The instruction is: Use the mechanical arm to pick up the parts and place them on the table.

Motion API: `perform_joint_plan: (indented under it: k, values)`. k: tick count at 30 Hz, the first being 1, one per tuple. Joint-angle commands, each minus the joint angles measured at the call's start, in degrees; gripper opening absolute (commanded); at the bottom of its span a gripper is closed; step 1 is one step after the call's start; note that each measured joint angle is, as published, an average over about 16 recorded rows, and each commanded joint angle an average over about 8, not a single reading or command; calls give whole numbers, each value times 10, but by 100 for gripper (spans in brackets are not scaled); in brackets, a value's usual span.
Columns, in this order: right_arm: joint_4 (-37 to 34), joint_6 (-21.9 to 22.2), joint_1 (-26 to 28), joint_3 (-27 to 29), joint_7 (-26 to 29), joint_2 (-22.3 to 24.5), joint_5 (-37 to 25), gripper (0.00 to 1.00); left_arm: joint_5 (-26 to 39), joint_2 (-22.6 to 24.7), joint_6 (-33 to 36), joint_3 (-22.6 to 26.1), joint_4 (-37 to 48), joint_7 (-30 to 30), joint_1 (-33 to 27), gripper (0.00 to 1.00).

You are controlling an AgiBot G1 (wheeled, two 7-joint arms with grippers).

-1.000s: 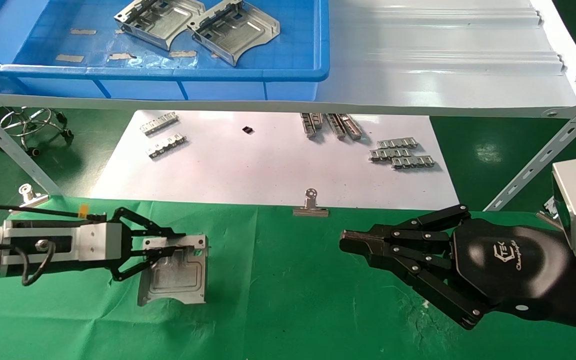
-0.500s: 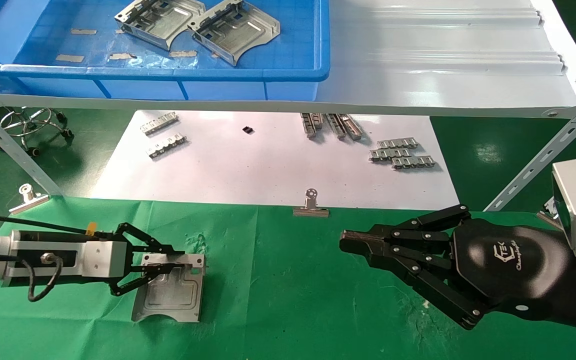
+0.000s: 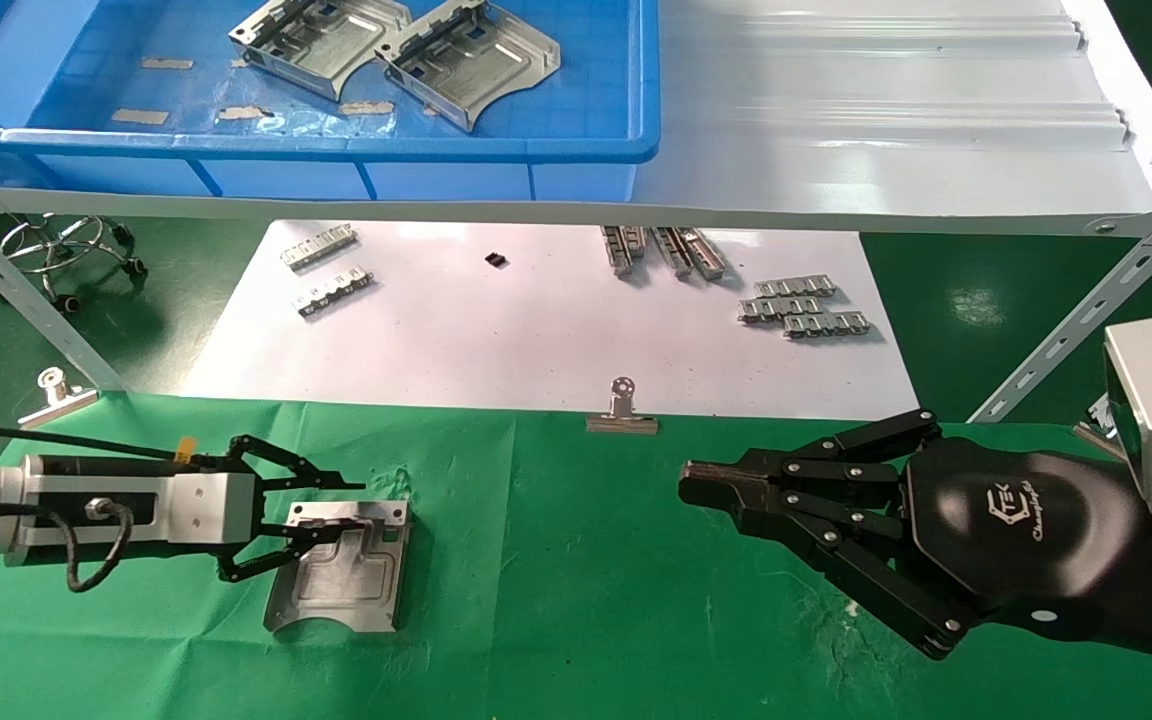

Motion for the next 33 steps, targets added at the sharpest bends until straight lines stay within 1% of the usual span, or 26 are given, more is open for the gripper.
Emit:
perform_joint_plan:
  k: [1, 8, 9, 16, 17, 33]
  values:
    - [0, 0, 0, 0, 0, 0, 0, 0, -2, -1, 2, -2, 4, 2, -3, 100]
    - [0, 0, 0, 0, 0, 0, 0, 0, -18, -8, 60, -6, 10, -80, -16, 100]
    - [0, 0, 0, 0, 0, 0, 0, 3, -20, -9, 62, -7, 7, -89, -15, 100]
    - [0, 0, 0, 0, 0, 0, 0, 90, -45, -24, 58, -31, -51, -142, 13, 100]
    - [0, 0, 0, 0, 0, 0, 0, 100, -50, -27, 57, -36, -63, -151, 18, 100]
    - [0, 0, 0, 0, 0, 0, 0, 100, -123, -72, 42, -103, -240, -298, 107, 100]
